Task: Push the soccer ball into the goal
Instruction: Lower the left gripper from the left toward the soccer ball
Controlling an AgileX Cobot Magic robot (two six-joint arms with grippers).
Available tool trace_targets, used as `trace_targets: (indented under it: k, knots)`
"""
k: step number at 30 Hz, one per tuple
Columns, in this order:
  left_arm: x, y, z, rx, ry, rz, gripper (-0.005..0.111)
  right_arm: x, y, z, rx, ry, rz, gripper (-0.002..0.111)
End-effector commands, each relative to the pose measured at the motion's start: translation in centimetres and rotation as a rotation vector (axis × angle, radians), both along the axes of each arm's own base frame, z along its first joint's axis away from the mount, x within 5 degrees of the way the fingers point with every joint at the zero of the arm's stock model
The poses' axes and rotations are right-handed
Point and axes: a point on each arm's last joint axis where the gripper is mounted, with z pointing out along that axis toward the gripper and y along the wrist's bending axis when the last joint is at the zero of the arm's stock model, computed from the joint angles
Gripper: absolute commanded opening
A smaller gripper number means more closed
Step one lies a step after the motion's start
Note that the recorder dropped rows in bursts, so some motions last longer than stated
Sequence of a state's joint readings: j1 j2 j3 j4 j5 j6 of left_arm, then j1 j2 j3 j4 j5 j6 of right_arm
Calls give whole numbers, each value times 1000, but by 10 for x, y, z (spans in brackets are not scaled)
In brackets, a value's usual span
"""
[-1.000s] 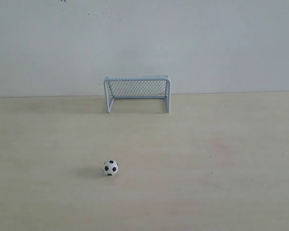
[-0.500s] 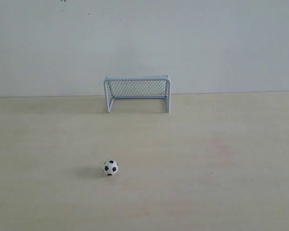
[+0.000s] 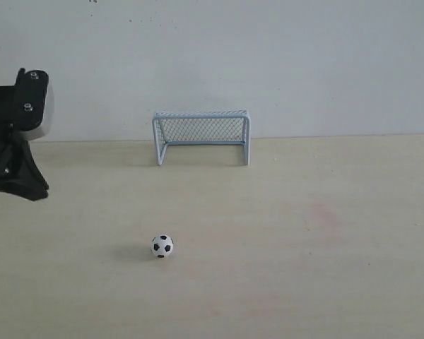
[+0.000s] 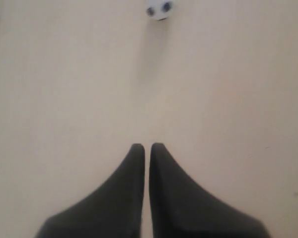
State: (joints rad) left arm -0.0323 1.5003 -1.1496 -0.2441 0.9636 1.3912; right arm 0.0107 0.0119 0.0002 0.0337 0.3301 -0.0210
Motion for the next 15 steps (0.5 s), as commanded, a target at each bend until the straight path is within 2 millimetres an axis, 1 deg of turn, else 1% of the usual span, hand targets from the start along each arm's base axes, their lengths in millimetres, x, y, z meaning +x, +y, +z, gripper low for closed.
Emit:
trace_targets:
  k: [1, 5, 8, 9, 10, 11, 12, 13, 15]
  knots:
    - [-3, -18, -7, -191, 131, -98, 4, 0, 0, 1, -3, -10, -3, 0]
    - [-5, -30, -14, -218, 179, -199, 4, 0, 0, 1, -3, -10, -3, 0]
    - [-1, -47, -23, -183, 175, -248, 4, 0, 0, 1, -3, -10, -3, 0]
    - [0, -55, -30, -135, 182, -290, 4, 0, 0, 1, -3, -10, -3, 0]
    - [0, -59, -34, -112, 194, -312, 4, 0, 0, 1, -3, -10, -3, 0]
    - [1, -66, -44, -48, 214, -344, 4, 0, 0, 1, -3, -10, -3, 0]
    - [2, -68, -49, -23, 224, -338, 4, 0, 0, 1, -3, -10, -3, 0]
    - [3, -74, -59, 44, 247, -346, 4, 0, 0, 1, -3, -10, -3, 0]
    - [6, -79, -71, 134, 263, -351, 4, 0, 0, 1, -3, -10, -3, 0]
